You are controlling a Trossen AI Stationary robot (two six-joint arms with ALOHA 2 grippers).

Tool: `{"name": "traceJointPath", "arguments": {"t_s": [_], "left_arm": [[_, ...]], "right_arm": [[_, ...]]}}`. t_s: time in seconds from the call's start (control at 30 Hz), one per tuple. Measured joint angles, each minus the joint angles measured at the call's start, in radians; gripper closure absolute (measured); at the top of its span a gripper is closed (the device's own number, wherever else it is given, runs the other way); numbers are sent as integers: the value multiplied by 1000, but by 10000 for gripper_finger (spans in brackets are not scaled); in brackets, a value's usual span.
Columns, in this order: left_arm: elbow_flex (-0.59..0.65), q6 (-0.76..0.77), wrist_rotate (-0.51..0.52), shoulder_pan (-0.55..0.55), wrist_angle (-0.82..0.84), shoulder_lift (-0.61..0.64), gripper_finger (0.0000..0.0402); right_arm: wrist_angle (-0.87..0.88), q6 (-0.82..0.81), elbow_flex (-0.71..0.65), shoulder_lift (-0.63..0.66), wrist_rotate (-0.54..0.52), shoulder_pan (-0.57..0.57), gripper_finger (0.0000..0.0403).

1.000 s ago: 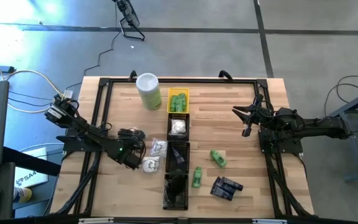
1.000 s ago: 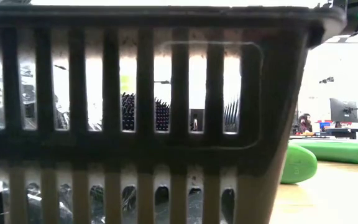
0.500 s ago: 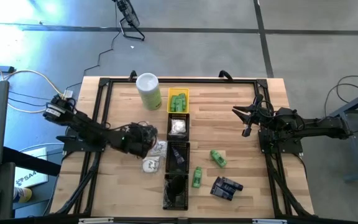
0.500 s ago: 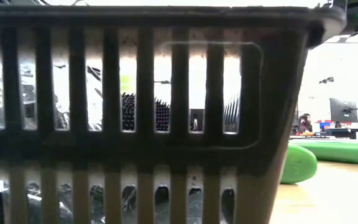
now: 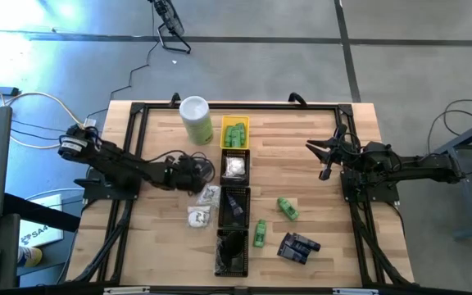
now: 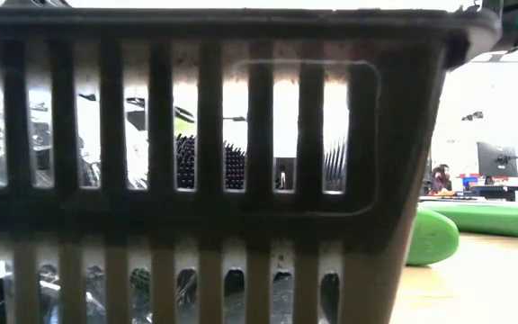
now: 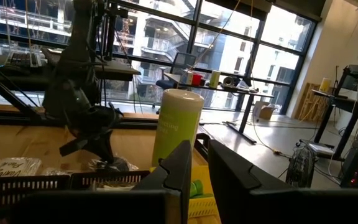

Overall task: Pick & Place Travel size toiletries
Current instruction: Put the black hairbrush into the bottom black basket

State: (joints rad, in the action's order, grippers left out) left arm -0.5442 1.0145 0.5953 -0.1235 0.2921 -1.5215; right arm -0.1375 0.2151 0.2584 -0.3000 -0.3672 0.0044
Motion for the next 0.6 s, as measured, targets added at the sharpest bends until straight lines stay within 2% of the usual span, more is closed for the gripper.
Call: {"name": "traceJointPath", "arguments": {"t_s": [0.27,0.43,0.6], "left_arm": [[0,-230,-84,99,-90,0,402],[2,-243,-83,117,-112,5,402],[-13,-263,-70,118,-93,70,402]], "right_arm": [[36,-23,0,0,1,0,357],[74,-59,0,0,1,0,357],[74,-63,0,0,1,0,357]]}}
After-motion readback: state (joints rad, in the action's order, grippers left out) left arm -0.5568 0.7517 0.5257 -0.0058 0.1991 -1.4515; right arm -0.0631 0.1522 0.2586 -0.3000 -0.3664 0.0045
